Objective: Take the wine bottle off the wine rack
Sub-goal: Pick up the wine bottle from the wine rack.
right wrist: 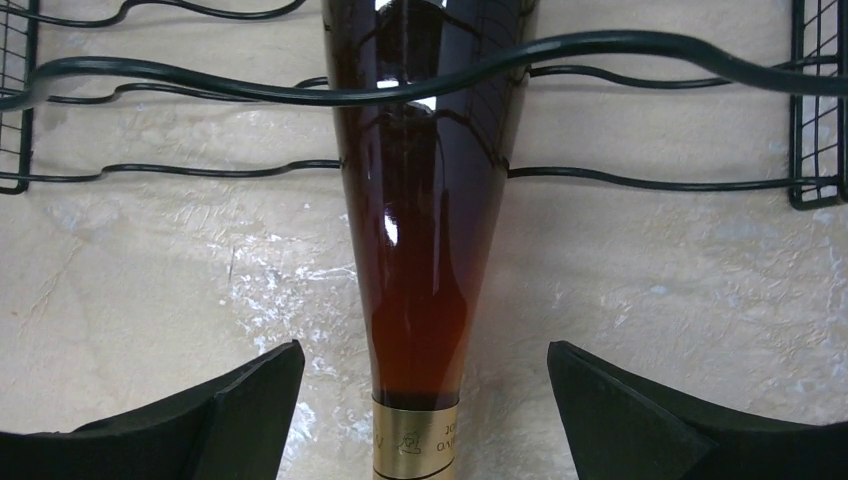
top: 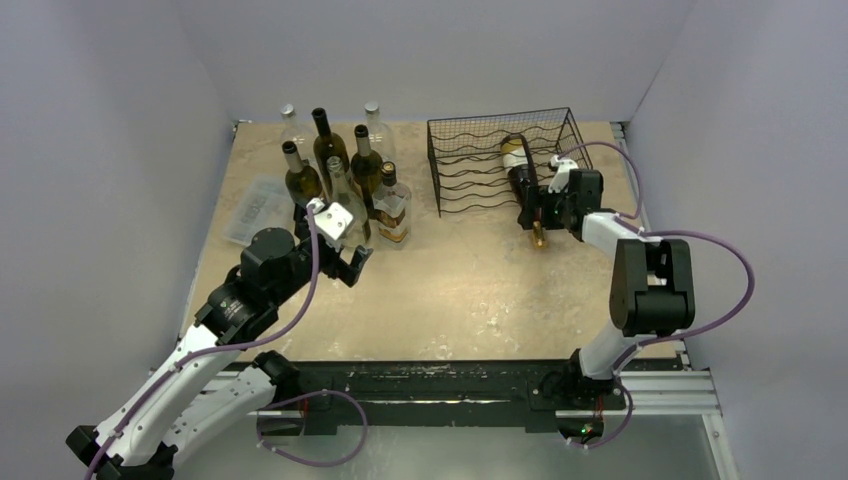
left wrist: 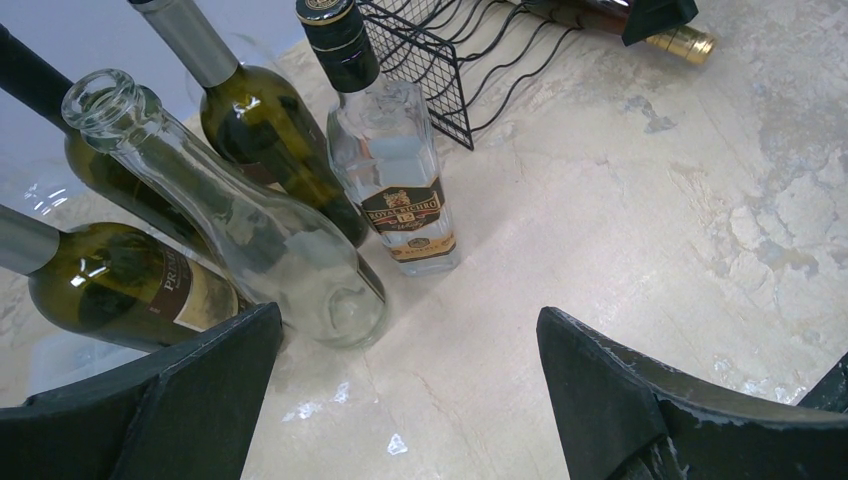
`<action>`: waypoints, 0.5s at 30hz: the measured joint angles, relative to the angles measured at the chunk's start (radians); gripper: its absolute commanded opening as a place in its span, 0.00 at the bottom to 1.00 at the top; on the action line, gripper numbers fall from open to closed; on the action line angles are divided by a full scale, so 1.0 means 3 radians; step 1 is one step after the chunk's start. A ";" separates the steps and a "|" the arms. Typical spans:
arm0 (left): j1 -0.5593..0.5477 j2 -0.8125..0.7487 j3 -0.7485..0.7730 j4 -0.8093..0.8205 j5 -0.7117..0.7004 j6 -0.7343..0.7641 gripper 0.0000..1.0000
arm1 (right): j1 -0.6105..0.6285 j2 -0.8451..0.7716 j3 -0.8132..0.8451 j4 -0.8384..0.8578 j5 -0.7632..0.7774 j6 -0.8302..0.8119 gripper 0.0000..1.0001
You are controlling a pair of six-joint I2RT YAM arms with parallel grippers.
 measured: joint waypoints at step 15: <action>0.0000 0.0011 0.0000 -0.0001 -0.0004 0.0033 1.00 | 0.0006 0.0305 0.0056 0.0111 0.0075 0.0233 0.69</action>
